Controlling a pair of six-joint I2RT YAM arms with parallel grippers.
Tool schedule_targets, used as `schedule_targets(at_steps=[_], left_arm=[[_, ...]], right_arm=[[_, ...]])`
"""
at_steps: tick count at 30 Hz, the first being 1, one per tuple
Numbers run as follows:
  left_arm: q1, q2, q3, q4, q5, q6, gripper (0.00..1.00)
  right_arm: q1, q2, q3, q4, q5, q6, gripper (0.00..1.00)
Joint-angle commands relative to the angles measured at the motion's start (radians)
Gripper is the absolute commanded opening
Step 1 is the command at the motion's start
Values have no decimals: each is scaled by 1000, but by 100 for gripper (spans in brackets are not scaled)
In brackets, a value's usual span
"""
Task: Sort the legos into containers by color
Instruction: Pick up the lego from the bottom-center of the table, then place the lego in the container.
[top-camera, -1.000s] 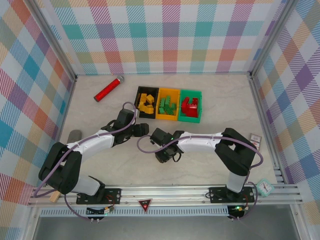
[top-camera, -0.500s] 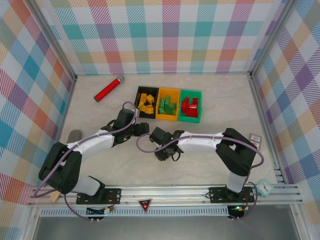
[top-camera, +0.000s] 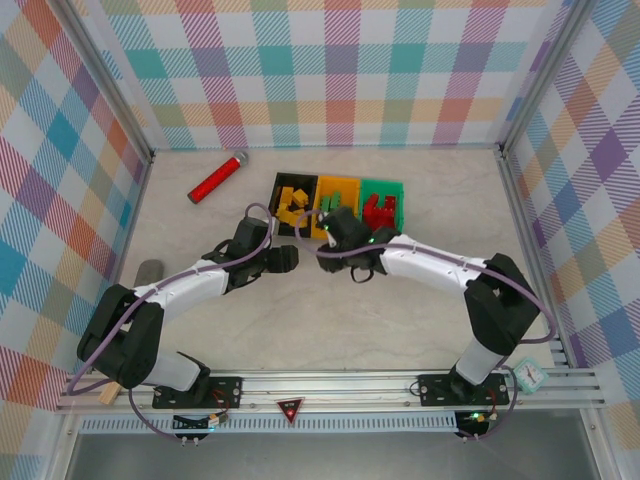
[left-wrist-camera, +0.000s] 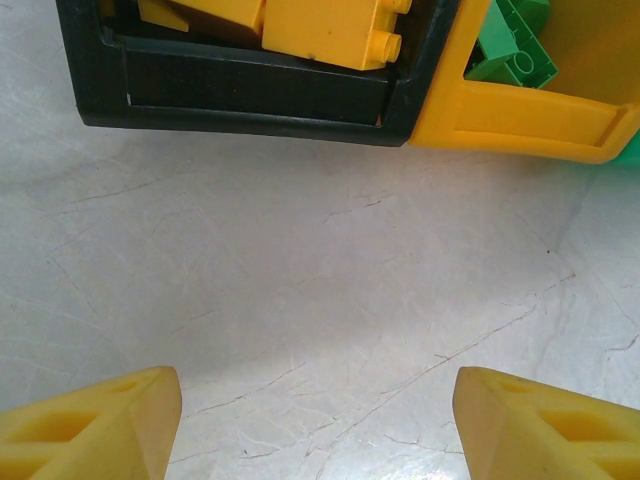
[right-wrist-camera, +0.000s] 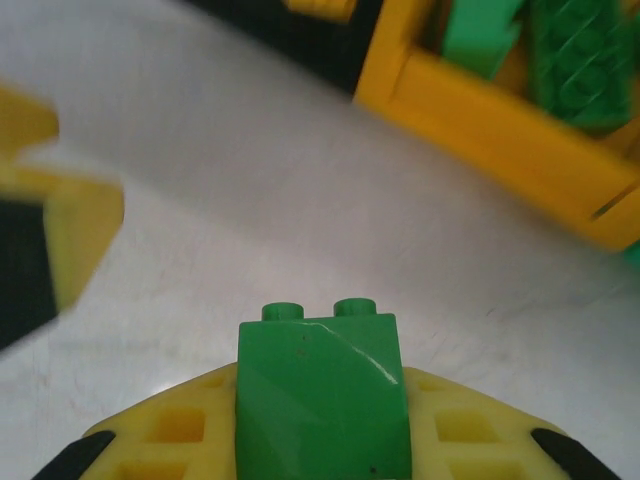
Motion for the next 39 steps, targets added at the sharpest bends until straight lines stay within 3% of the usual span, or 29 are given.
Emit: schedule_targets(at_steps=[1, 8, 20, 21, 23, 24, 29, 39], left_arm=[[10, -10, 7, 17, 10, 0, 72], [11, 3, 7, 24, 17, -2, 72], [10, -1, 8, 18, 9, 2, 72], [10, -1, 9, 18, 10, 2, 72], [10, 2, 9, 19, 13, 2, 72], [10, 2, 9, 19, 13, 2, 72], [10, -2, 9, 18, 11, 2, 72], [10, -13, 7, 13, 2, 2, 72]], right_arm=[[-59, 14, 84, 13, -34, 2, 23], [-168, 118, 261, -30, -75, -25, 24], [-265, 376, 565, -135, -64, -64, 25], [-267, 387, 577, -141, -59, -66, 27], [-272, 399, 593, -158, -54, -63, 41], [-272, 393, 588, -158, -55, -58, 49], [-270, 306, 466, -79, -122, -34, 58], [-199, -10, 74, 84, -146, -67, 62]])
